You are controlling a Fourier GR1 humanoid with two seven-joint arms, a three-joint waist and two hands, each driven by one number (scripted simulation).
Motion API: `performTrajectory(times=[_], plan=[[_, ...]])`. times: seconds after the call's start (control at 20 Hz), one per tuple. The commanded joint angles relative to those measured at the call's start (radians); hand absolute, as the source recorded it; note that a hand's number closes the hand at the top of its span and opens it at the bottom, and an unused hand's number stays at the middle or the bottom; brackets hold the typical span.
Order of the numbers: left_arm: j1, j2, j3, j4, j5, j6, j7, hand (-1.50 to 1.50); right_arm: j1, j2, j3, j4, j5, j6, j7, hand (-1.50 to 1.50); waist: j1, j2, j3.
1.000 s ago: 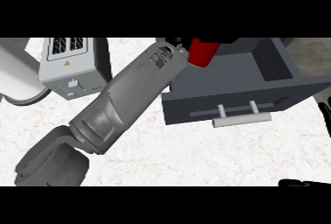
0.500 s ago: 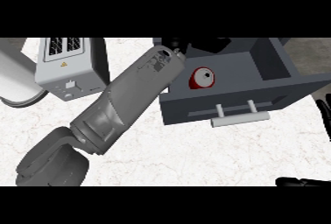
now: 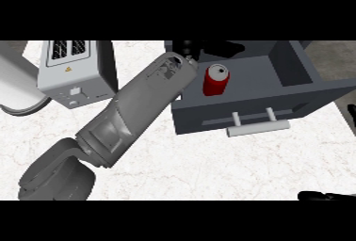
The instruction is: Pick up the can, place it into the drawer and close the drawer
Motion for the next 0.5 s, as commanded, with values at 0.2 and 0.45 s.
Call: performTrajectory(times=[0.2, 0.45], plan=[[0.040, 0.000, 0.015, -0.031, 0.074, 0.021, -0.044, -1.50, -0.007, -0.072, 0.030, -0.059, 0.173, 0.013, -0.068, -1.50, 0.017, -0.002, -0.001], [0.013, 0.000, 0.034, -0.066, 0.123, 0.016, -0.065, -1.50, -0.049, -0.099, 0.098, -0.068, 0.297, 0.011, -0.098, -1.50, 0.035, -0.004, -0.001]])
